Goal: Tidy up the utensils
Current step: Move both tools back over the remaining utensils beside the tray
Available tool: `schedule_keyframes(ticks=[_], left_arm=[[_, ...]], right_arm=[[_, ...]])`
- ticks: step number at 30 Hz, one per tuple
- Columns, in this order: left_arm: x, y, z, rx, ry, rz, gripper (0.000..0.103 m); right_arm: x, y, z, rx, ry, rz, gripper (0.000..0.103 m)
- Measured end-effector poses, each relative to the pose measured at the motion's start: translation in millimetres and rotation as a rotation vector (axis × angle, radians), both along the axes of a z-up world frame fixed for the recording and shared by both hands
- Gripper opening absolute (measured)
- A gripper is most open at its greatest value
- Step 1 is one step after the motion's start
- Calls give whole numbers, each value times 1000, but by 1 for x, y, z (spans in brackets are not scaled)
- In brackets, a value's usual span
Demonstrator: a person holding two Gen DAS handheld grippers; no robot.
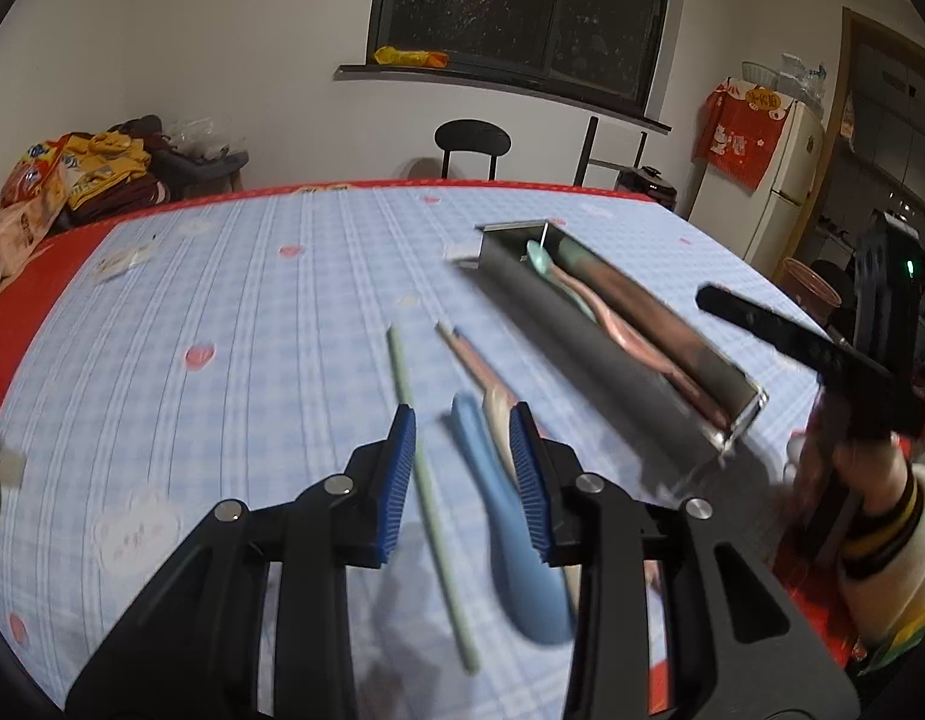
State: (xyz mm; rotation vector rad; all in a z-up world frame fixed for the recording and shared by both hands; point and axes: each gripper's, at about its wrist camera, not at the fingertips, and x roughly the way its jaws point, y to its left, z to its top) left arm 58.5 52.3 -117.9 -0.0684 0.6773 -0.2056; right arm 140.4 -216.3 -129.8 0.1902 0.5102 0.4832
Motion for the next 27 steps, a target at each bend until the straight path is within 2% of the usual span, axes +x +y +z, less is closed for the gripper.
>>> schedule_keyframes(ticks=[3,5,10,15,19,23,27], left_arm=[[-9,7,-8,-16,5,15,35],[-11,13,-11,-19,4,24,35],[-14,23,-18,-31,-15,34,35],[-16,28,-19,-69,-18,25,35],[-14,34,-21,-96,-4,31,35],[-12,30,-22,-81,12,14,36],[-8,34,-23,-99,19,19,37]], right_arm=[[-5,12,-1,-45,28,26,19],[-17,22,0,-59,38,51,15],[-44,50,1,-96,70,102,15],[-62,80,-6,-195,103,147,14],[-65,94,-13,-268,119,135,13],[-66,110,-21,-362,123,132,13],[-64,117,-26,-408,138,138,13]])
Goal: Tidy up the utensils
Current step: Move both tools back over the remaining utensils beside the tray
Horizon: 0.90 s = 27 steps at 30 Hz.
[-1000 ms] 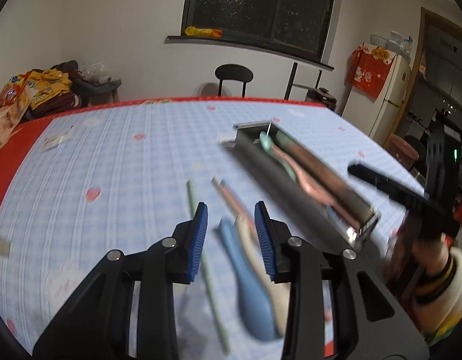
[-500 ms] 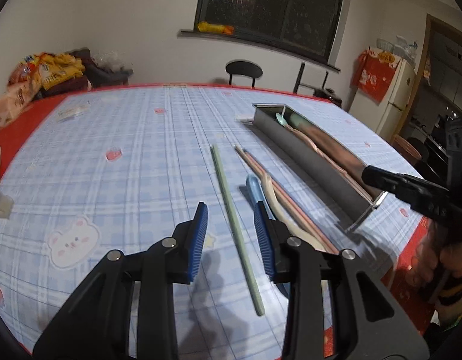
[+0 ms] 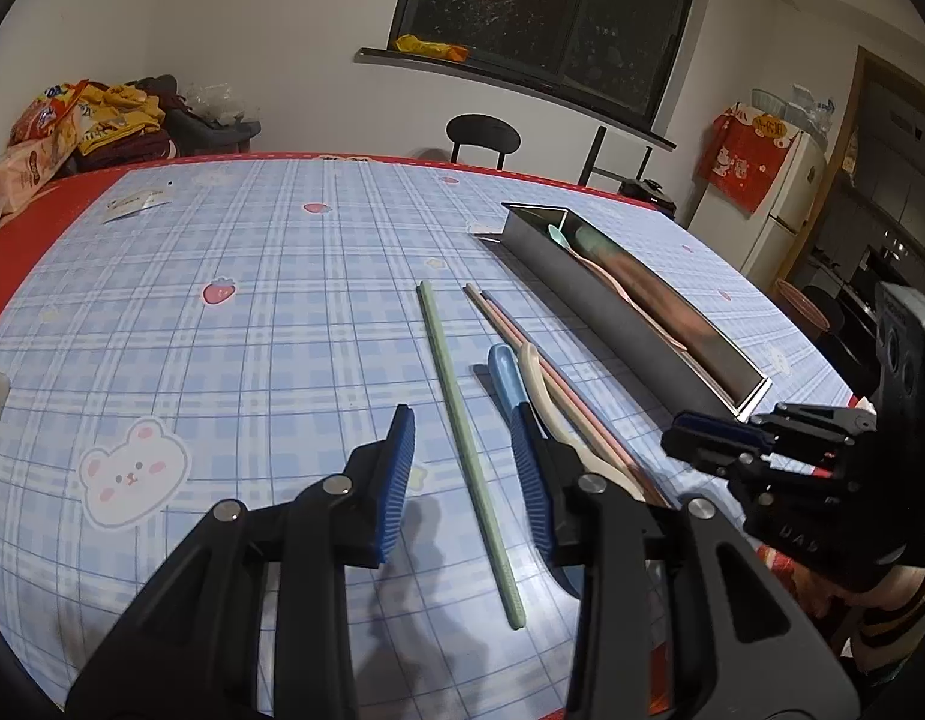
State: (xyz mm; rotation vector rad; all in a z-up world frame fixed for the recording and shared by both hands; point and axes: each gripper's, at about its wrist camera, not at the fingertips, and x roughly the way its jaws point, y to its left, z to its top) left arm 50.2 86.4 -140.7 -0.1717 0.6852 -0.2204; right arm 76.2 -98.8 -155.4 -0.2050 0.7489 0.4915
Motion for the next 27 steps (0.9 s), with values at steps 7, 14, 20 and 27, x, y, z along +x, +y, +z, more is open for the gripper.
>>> schedule_keyframes(ticks=[7,14,20,27], left_arm=[[0,-1,0,4,2,-5,39],[-1,-1,-1,-8,3,1,39],[1,-4,-2,5,12,-4,38],[2,-2,-3,5,23,14,37]], right_arm=[[-1,8,-4,-46,10,16,13],[1,12,-7,-65,28,21,13],[4,12,-8,-62,38,22,13],[4,16,-10,-74,43,36,13]])
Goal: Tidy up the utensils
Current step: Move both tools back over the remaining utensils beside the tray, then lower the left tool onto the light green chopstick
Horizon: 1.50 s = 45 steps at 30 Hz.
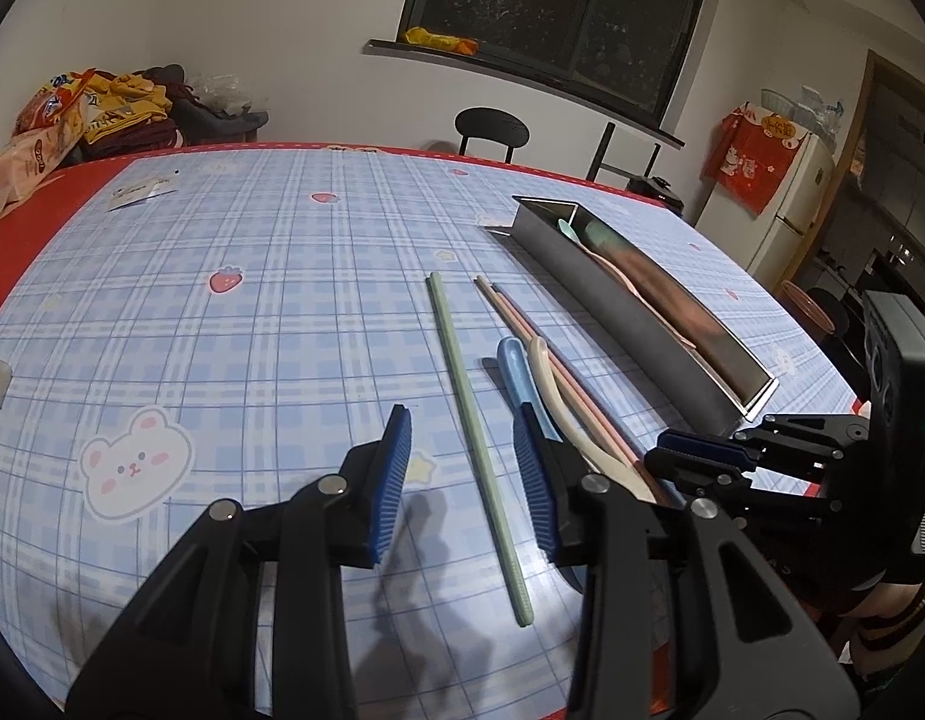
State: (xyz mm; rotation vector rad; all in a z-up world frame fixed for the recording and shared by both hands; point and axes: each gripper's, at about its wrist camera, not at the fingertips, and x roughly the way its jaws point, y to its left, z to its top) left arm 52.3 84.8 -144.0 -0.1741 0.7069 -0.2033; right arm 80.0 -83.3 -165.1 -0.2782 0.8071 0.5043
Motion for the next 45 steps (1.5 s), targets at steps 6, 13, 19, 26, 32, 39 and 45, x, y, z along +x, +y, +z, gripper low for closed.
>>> schedule_keyframes(ticks=[6,13,19,26,32,39,45], left_arm=[[4,-7,-3,37,27,-9,27],[13,-16,-10,69,83,-43,22],[23,-21,-14,103,118,-51,22],[38,-31,-14,168,139,-67,22],[53,-41,-22,232,169,-59,22],[52,-48,-24,272,155,-69,22],[52,-46,-24,268,156,-56,17]], right_arm=[[3,2,-3,-1,25,13,12],[6,-3,-3,40,53,17,11],[6,-4,-3,45,57,20,11],[6,-5,-3,50,60,22,11],[5,-5,-3,51,61,22,11],[5,-5,-3,48,59,22,11],[3,-2,-3,28,50,27,12]])
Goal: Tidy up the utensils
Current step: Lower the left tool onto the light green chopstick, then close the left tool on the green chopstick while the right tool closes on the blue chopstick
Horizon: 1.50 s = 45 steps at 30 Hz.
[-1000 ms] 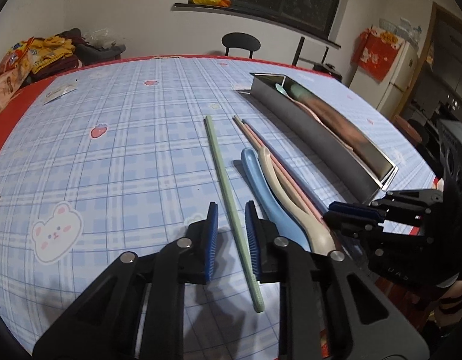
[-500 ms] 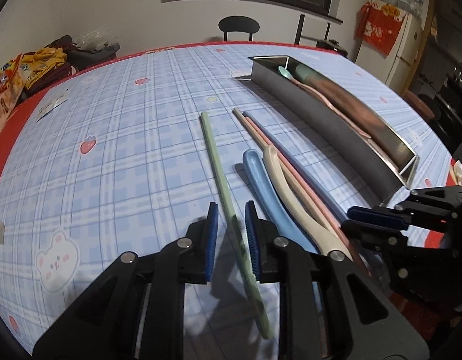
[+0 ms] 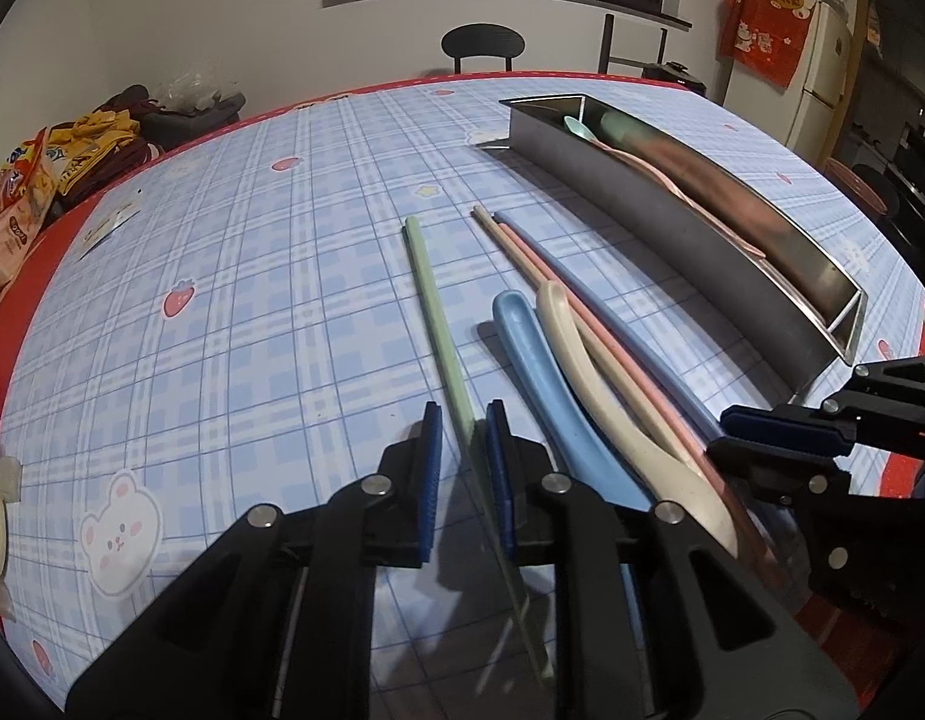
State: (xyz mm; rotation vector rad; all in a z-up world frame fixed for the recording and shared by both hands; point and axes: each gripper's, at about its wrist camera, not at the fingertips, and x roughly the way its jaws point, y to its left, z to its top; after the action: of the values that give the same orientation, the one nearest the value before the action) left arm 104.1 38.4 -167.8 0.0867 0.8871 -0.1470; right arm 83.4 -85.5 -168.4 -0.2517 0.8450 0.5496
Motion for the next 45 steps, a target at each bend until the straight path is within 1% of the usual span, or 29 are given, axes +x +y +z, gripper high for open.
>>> schedule_keyframes(ticks=[3,5,7,8,11,12,17,21,25,28,31,32,34,35,39,43,45], left_arm=[[1,3,0,-16,2,7,15],[0,7,0,-33,3,15,11],[1,16,1,-89,8,24,10],[0,26,1,-150,8,43,10],[-6,48,4,-260,-12,99,10],[-8,53,5,-285,-26,112,10],[-17,62,11,-336,-79,130,10],[-19,68,11,-374,-80,136,10],[-14,63,9,-354,-62,119,10],[-8,56,5,-304,-20,121,11],[-5,49,2,-262,2,106,16],[-4,47,1,-251,8,104,22],[-3,43,1,-229,14,96,28],[-3,39,1,-205,12,90,30],[-2,23,1,-103,6,78,33],[-1,20,0,-81,6,70,33],[-1,18,0,-75,6,62,38]], right_arm=[[0,1,0,-7,-4,2,12],[1,3,-1,-13,-6,5,12],[1,4,0,-23,-10,10,12],[1,4,0,-24,-10,11,12],[1,6,0,-27,-12,9,12],[0,6,0,-29,-15,10,12],[1,6,-1,-28,-19,10,12],[1,6,-1,-26,-18,9,11],[1,6,-1,-32,-21,9,11],[1,6,-1,-30,-20,9,11],[1,6,-1,-31,-21,9,11],[1,6,-1,-31,-21,9,11],[1,6,-1,-30,-20,9,11],[1,6,-1,-28,-18,9,11],[1,6,-1,-29,-19,9,11],[1,6,-1,-28,-18,9,11],[1,6,-1,-24,-15,8,11]])
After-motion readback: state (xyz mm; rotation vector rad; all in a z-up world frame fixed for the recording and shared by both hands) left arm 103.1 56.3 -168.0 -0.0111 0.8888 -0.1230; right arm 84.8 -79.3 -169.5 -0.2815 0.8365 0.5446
